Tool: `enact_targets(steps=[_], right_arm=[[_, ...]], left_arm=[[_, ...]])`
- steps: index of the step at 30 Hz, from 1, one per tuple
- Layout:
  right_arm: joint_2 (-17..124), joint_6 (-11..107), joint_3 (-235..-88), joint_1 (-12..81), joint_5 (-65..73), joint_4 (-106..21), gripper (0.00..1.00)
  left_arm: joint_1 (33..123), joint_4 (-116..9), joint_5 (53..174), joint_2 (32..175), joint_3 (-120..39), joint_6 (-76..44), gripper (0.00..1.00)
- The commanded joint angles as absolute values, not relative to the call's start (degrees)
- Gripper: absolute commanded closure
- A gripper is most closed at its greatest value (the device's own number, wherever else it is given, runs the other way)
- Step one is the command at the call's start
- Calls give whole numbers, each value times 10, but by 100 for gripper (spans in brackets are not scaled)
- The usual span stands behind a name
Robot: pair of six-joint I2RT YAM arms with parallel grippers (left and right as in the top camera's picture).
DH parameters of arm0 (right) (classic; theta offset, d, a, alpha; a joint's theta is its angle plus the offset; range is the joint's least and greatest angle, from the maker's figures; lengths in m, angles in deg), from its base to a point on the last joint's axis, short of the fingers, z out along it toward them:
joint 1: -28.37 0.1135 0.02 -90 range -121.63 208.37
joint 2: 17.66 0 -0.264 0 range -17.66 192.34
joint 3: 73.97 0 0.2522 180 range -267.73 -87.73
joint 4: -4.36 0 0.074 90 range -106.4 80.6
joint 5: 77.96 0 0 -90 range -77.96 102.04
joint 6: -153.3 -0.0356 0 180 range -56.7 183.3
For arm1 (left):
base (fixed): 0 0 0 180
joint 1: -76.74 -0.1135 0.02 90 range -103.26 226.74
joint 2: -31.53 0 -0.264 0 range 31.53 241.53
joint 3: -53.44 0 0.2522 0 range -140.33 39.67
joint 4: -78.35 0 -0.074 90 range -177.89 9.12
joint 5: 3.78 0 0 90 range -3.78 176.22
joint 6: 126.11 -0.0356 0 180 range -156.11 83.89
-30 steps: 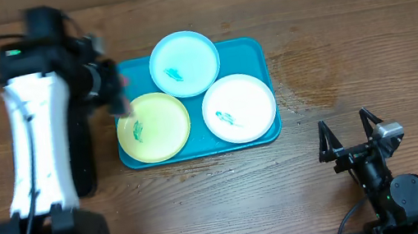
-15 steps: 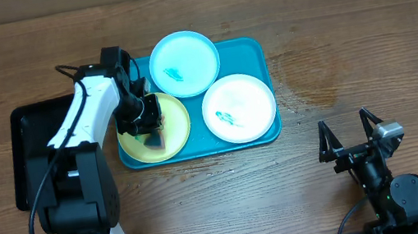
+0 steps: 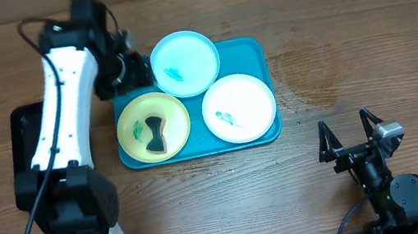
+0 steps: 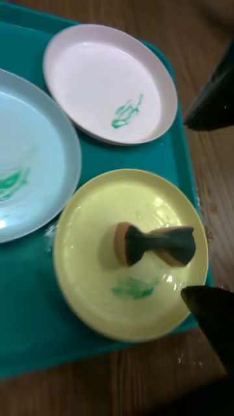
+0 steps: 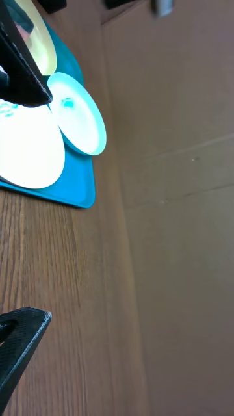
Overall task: Clean dirty plates on tray and stack at the side
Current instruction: 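Carry the sponge with the left gripper onto the yellow plate, then move the right gripper to the yellow plate's rim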
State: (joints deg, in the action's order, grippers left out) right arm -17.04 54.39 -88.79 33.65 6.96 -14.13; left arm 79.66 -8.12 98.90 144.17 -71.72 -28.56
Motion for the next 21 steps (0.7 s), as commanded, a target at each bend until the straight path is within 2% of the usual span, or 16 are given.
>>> enact_targets(steps=[1, 2, 3, 9, 15, 17, 19, 21], right_arm=[[-174, 548, -882, 334, 73, -138, 0], [-174, 548, -882, 334, 73, -138, 0], [-174, 548, -882, 334, 73, -138, 0], [-174, 543, -882, 334, 72, -124, 0], [-174, 335, -882, 336, -136, -52, 0], [-174, 279, -882, 336, -137, 8, 0], [-174, 262, -882, 336, -128, 126, 0], [-174, 262, -886, 336, -50, 283, 0]], left_arm=[[764, -62, 919, 1439, -765, -253, 20], [753, -59, 916, 1439, -768, -239, 16], [744, -56, 917, 1439, -768, -229, 0], [704, -27, 917, 1440, -766, -217, 0], [697, -44, 924, 1440, -766, -217, 1], [699, -62, 937, 1440, -766, -217, 0], [701, -77, 949, 1440, -766, -215, 0], [704, -88, 953, 1440, -766, -215, 0]])
